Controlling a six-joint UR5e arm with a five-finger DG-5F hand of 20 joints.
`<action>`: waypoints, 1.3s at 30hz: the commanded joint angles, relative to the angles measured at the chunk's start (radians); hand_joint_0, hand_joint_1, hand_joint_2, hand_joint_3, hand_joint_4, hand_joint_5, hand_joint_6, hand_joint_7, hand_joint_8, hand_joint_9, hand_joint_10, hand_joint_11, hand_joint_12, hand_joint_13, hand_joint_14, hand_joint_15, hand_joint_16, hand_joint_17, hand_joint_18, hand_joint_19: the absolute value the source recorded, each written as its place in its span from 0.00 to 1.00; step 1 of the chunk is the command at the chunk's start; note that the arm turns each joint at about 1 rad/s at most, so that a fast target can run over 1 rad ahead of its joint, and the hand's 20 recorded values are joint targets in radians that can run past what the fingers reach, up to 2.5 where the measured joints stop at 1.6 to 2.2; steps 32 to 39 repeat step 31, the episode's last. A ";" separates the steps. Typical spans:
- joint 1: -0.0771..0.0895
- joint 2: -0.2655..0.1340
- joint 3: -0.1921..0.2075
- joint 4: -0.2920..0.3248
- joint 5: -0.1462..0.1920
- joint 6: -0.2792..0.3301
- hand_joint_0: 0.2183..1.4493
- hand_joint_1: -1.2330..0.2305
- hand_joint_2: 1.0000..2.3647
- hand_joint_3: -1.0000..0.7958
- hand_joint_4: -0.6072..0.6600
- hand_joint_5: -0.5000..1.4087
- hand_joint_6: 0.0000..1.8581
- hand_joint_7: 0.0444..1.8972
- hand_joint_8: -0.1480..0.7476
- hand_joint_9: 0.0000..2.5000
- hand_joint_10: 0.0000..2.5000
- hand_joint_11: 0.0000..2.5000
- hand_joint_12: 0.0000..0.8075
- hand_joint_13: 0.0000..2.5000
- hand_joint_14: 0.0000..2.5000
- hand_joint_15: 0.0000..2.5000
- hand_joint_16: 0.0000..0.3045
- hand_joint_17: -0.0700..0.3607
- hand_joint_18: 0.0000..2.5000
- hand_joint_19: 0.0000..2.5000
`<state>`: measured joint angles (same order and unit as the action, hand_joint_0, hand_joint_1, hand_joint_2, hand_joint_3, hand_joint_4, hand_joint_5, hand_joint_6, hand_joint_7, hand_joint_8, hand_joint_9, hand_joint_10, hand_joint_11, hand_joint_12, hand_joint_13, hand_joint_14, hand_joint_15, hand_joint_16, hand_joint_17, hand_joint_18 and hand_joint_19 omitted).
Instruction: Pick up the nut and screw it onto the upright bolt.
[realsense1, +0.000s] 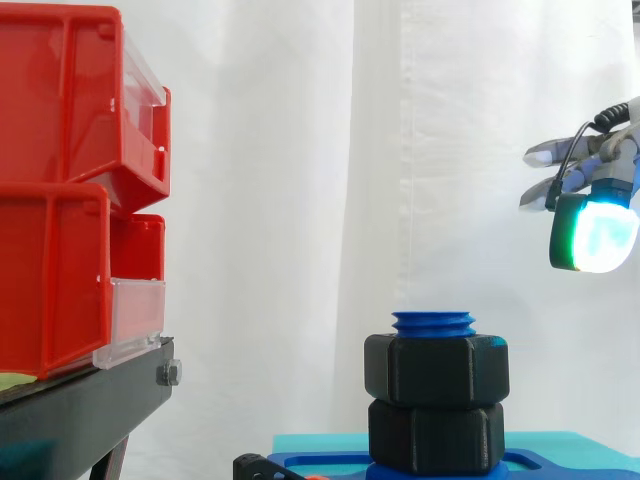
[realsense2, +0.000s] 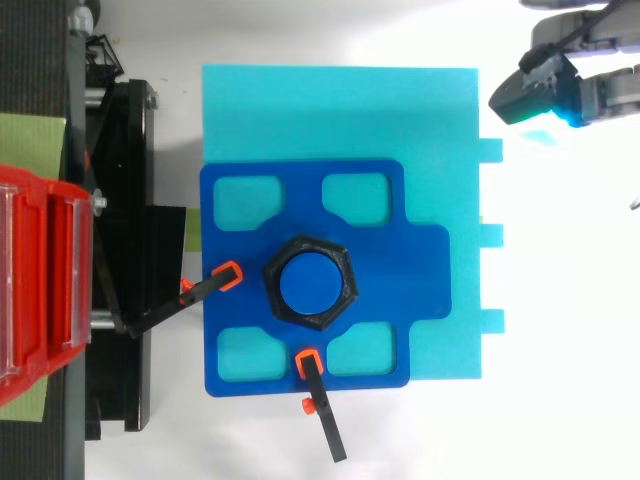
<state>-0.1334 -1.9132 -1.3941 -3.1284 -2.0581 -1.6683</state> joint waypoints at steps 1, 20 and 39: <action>0.002 0.000 0.000 -0.001 0.036 0.151 0.23 0.67 0.00 0.28 0.57 0.16 0.27 0.34 0.41 0.19 0.00 0.00 0.44 0.07 0.00 0.00 0.15 0.39 0.00 0.00; -0.002 0.000 0.000 -0.013 0.245 0.786 0.21 0.72 0.00 0.28 0.60 0.14 0.27 0.27 0.39 0.07 0.00 0.00 0.46 0.00 0.00 0.00 0.16 0.41 0.00 0.00; -0.002 0.000 0.000 -0.002 0.245 0.786 0.22 0.71 0.00 0.28 0.59 0.14 0.27 0.30 0.39 0.06 0.00 0.00 0.46 0.00 0.00 0.00 0.16 0.41 0.00 0.00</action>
